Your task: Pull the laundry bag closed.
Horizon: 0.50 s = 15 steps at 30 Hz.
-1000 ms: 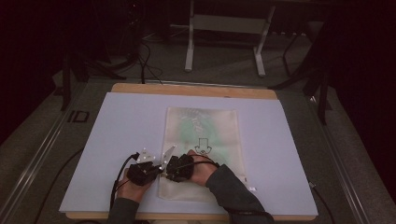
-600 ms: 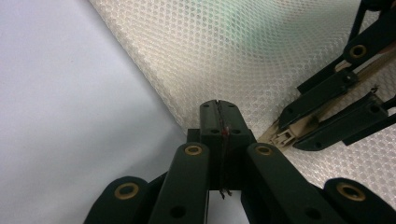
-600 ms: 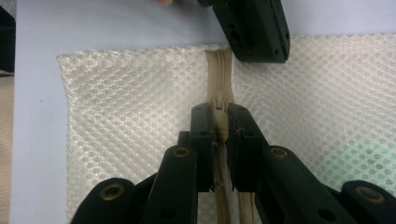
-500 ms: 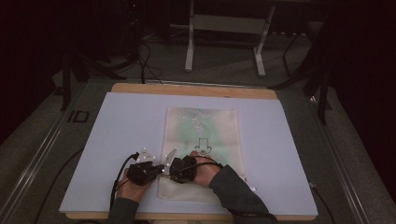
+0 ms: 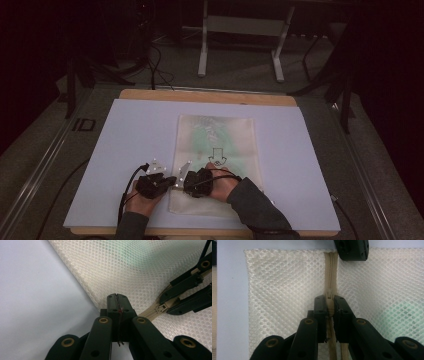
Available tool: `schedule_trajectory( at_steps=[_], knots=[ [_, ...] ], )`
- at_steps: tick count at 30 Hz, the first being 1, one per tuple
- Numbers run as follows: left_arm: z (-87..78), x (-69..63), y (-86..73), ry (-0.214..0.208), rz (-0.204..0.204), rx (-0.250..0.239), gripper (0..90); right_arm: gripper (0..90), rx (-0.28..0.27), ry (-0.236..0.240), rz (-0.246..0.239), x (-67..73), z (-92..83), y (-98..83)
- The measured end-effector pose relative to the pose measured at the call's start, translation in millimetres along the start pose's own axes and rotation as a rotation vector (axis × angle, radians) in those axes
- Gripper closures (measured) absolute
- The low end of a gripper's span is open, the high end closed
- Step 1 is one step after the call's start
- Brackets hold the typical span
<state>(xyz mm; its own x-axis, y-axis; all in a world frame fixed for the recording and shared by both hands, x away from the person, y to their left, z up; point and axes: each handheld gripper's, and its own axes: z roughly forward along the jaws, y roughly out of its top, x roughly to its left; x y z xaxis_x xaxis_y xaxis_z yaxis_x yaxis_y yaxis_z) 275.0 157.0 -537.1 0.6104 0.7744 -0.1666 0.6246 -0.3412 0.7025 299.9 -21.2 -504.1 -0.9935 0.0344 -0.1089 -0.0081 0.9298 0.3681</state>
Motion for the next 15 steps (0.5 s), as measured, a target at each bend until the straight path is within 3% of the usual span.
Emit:
schedule_trajectory(
  at_steps=[15],
  knots=[
    [-0.1, 0.5, 0.1, -0.002, -0.002, 0.002, 89.4, 82.3, 0.015, -0.008, -0.004, 0.7, -6.3, -7.5]
  ],
)
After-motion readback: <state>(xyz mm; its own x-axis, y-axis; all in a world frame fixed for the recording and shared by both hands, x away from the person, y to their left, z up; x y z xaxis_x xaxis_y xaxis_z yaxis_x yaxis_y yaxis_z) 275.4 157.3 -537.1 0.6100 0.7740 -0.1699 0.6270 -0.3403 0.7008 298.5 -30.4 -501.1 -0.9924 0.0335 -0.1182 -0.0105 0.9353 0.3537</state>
